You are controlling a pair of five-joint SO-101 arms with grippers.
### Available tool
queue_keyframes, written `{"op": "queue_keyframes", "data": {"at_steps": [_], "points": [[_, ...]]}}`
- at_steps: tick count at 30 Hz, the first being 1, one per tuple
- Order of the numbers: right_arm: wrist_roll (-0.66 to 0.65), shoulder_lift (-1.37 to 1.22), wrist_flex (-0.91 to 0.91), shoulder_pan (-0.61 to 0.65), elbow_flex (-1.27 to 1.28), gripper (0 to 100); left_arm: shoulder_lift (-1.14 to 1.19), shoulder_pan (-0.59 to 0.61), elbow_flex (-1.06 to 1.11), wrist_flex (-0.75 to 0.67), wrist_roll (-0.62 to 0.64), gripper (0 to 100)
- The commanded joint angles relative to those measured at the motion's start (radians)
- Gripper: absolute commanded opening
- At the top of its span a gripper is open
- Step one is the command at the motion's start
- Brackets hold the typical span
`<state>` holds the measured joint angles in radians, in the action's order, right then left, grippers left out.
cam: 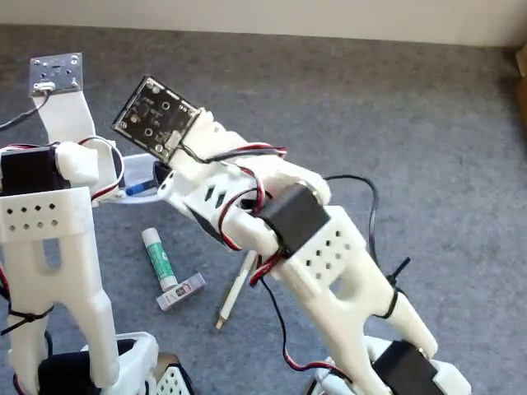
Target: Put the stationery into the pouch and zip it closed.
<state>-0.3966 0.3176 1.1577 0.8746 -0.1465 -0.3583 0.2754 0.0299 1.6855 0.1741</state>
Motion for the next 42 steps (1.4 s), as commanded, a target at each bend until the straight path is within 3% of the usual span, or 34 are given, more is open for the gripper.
{"op": "queue_keyframes", "data": {"at_steps": [1, 5, 12, 22, 26, 33, 42], "points": [[-0.014, 0.028, 0.007, 0.005, -0.013, 1.0, 0.01, 0.001, 0.005, -0.018, -0.006, 1], [-0.021, 0.077, 0.007, 0.005, -0.013, 2.2, 0.012, 0.001, 0.005, -0.018, -0.006, 1], [-0.02, 0.203, 0.013, 0.001, -0.005, 20.3, 0.013, 0.001, 0.005, -0.018, -0.006, 1], [-0.012, 0.248, 0.013, -0.022, -0.01, 20.3, 0.013, 0.002, 0.007, -0.018, -0.006, 1], [0.109, 0.248, -0.022, -0.093, -0.015, 20.3, 0.013, 0.007, 0.007, -0.018, -0.006, 1], [0.181, 0.239, -0.042, -0.176, -0.05, 20.3, 0.01, 0.008, 0.007, -0.018, -0.006, 1], [0.201, 0.239, 0.107, -0.228, -0.045, 20.3, 0.008, 0.008, 0.007, -0.018, -0.006, 1]]}}
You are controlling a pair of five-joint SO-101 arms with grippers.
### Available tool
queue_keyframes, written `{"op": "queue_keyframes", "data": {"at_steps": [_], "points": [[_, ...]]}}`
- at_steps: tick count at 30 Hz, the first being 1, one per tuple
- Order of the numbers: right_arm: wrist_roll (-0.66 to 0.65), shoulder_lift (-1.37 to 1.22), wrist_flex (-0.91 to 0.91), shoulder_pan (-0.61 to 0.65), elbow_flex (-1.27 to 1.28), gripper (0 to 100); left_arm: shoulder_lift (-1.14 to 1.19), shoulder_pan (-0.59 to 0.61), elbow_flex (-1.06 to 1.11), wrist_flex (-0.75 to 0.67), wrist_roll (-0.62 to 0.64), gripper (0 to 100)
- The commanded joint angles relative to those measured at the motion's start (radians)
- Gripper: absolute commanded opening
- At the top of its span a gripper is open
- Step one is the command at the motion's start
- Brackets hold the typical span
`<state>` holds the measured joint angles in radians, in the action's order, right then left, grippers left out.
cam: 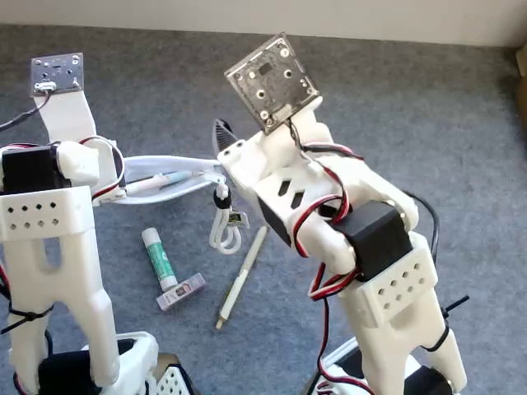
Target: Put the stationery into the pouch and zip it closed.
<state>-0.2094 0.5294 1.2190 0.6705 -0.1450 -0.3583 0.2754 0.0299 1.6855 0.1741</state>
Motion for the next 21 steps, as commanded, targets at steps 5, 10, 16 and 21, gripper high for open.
{"op": "queue_keyframes", "data": {"at_steps": [5, 10, 16, 21], "points": [[0.089, 0.024, 0.061, -0.056, -0.018, 20.3, 0.008, 0.008, 0.007, -0.018, -0.006, 1], [0.167, 0.019, 0.061, -0.091, 0.111, 20.3, 0.007, 0.041, -0.004, -0.018, -0.009, 1], [0.275, 0.019, 0.05, -0.087, 0.32, 20.3, 0.005, 0.099, -0.033, -0.011, -0.011, 1], [0.376, 0.018, 0.048, -0.087, 0.424, 20.3, 0.005, 0.145, -0.056, -0.011, -0.011, 1]]}}
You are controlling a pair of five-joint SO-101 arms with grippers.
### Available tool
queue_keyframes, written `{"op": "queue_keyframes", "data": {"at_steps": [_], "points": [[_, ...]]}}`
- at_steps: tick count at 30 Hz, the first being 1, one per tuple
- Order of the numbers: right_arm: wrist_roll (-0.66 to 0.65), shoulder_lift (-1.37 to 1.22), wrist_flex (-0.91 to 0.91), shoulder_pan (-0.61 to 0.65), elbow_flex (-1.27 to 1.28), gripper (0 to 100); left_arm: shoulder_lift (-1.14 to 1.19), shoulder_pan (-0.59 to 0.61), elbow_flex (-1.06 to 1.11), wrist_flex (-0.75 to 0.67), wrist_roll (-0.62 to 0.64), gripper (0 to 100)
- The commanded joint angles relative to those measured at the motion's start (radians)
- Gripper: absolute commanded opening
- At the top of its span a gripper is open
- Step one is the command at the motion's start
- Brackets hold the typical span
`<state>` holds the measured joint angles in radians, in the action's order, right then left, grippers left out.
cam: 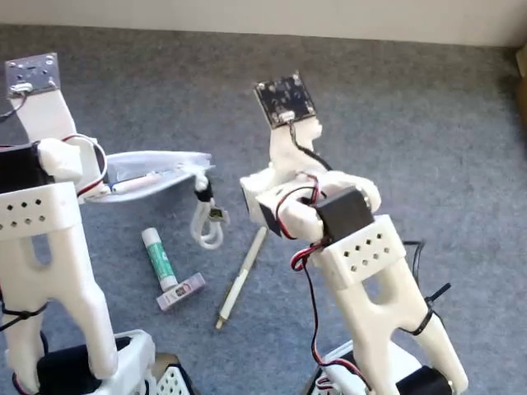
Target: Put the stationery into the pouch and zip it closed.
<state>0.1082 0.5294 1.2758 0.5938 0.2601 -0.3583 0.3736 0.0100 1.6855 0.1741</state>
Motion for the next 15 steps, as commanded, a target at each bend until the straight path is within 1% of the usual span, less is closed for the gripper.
{"op": "queue_keyframes", "data": {"at_steps": [1, 4, 8, 12, 15], "points": [[0.086, 0.018, -0.019, -0.008, 0.039, 20.3, 0.005, 0.058, -0.042, -0.011, -0.011, 1], [0.143, 0.018, -0.094, 0.002, 0.114, 20.3, 0.005, 0.099, -0.059, -0.011, -0.011, 1], [0.153, 0.018, -0.214, 0.005, 0.22, 20.3, 0.005, 0.142, -0.071, -0.011, -0.011, 1], [0.158, 0.016, -0.24, 0.007, 0.275, 20.3, 0.005, 0.139, -0.062, -0.017, -0.011, 1], [0.213, -0.022, -0.24, 0.007, 0.277, 20.3, 0.005, 0.139, -0.064, -0.018, -0.009, 1]]}}
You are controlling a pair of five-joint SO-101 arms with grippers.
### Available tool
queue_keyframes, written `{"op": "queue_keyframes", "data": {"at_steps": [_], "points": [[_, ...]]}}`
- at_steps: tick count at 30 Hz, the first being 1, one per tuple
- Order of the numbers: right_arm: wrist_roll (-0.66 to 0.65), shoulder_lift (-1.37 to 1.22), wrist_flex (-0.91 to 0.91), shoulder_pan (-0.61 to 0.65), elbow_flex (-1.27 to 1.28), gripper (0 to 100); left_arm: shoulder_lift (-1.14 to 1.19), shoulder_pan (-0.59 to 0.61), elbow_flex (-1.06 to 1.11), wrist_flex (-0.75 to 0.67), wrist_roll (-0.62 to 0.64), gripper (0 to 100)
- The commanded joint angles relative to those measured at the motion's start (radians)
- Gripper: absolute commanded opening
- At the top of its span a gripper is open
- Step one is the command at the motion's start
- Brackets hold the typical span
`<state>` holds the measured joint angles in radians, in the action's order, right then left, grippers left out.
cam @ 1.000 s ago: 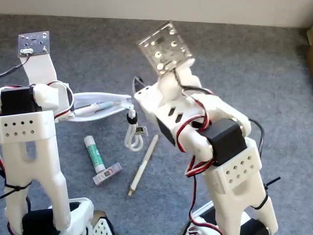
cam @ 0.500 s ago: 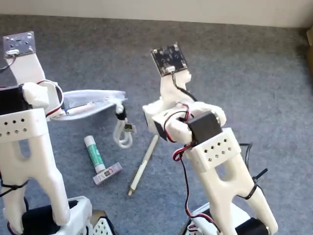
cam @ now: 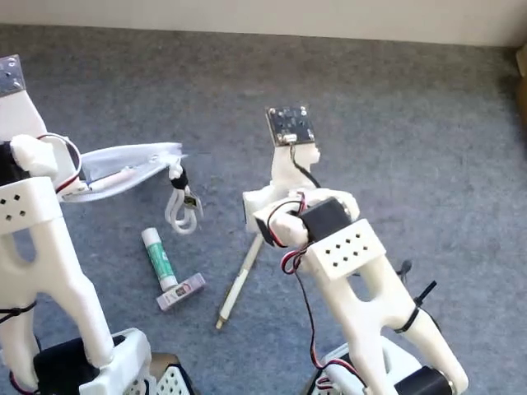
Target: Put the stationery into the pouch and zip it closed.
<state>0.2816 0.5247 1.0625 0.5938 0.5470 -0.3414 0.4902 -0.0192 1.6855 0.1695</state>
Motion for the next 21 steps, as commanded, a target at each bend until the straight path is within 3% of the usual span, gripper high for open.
{"op": "queue_keyframes", "data": {"at_steps": [1, 8, 21], "points": [[0.044, -0.05, -0.025, 0.007, -0.012, 20.3, -0.012, 0.022, -0.035, -0.018, -0.005, 1], [0.052, -0.32, -0.025, 0.008, -0.101, 20.3, -0.01, 0.022, -0.031, -0.018, -0.005, 1], [0.129, -0.581, -0.025, 0.035, -0.236, 20.2, -0.007, 0.021, -0.031, -0.018, -0.002, 1]]}}
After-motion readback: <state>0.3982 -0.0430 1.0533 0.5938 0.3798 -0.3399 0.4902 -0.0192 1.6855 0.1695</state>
